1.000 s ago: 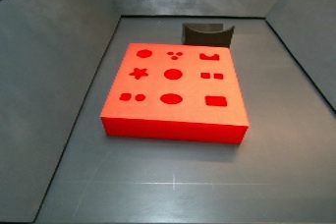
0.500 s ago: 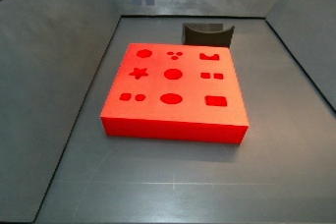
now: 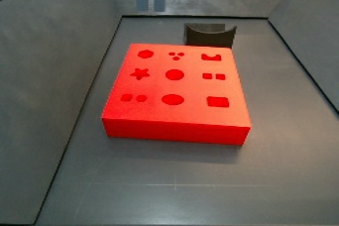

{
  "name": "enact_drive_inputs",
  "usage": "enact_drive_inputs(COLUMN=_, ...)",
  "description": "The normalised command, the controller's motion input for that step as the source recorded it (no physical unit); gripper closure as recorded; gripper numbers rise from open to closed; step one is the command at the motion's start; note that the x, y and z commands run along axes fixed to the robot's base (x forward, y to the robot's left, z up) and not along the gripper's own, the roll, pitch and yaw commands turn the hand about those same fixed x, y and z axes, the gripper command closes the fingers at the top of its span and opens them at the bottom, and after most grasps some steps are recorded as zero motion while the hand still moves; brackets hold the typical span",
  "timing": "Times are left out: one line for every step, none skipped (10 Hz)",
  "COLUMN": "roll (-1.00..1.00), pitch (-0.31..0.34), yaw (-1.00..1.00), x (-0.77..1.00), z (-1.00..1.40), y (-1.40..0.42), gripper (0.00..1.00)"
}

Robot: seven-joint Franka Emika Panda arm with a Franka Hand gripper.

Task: Pick up the double-square object. Move up. Move to above the board. Insert the double-square object.
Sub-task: Move to above the board, then insert the double-square object.

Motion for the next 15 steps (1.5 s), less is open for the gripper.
enact_drive_inputs(roll=0.00, pitch=0.109, yaw=0.01, x=0.14, z=0.10, y=-0.32, gripper=1.00)
enact_drive_inputs(roll=0.01, pitch=0.091, yaw=0.01, x=0.09, z=0.06, y=-0.20, gripper=1.00)
enact_drive_inputs(roll=0.00, pitch=0.014, yaw=0.07, x=1.00, z=-0.28, y=0.00, gripper=1.00)
enact_drive_inputs(roll=0.00, pitch=0.000, yaw=0.05, x=1.00, z=-0.26, y=-0.02, gripper=1.00)
enact_drive_inputs(roll=0.00, pitch=0.000, yaw=0.03, x=1.00, z=-0.24, y=0.00, gripper=1.00)
enact_drive_inputs(roll=0.08, pitch=0.000, yaw=0.03, x=1.00, z=-0.19, y=0.00, gripper=1.00)
enact_drive_inputs(roll=0.18, pitch=0.000, yaw=0.02, x=1.00, z=-0.06, y=0.00, gripper=1.00)
enact_drive_inputs(roll=0.25, pitch=0.000, yaw=0.02, x=1.00, z=0.00, y=0.00, gripper=1.00)
enact_drive_inputs(roll=0.27, pitch=0.006, yaw=0.01, x=1.00, z=-0.01, y=0.00, gripper=1.00)
enact_drive_inputs(roll=0.19, pitch=0.003, yaw=0.01, x=1.00, z=-0.07, y=0.00, gripper=1.00)
enact_drive_inputs(roll=0.06, pitch=0.000, yaw=0.00, x=1.00, z=-0.14, y=-0.03, gripper=1.00)
enact_drive_inputs(roll=0.05, pitch=0.000, yaw=0.00, x=1.00, z=-0.19, y=-0.05, gripper=1.00)
enact_drive_inputs(roll=0.02, pitch=0.000, yaw=0.00, x=1.00, z=-0.23, y=-0.03, gripper=1.00)
enact_drive_inputs(roll=0.02, pitch=0.000, yaw=0.00, x=1.00, z=-0.25, y=0.00, gripper=1.00)
enact_drive_inputs(roll=0.01, pitch=0.000, yaw=0.00, x=1.00, z=-0.28, y=0.00, gripper=1.00)
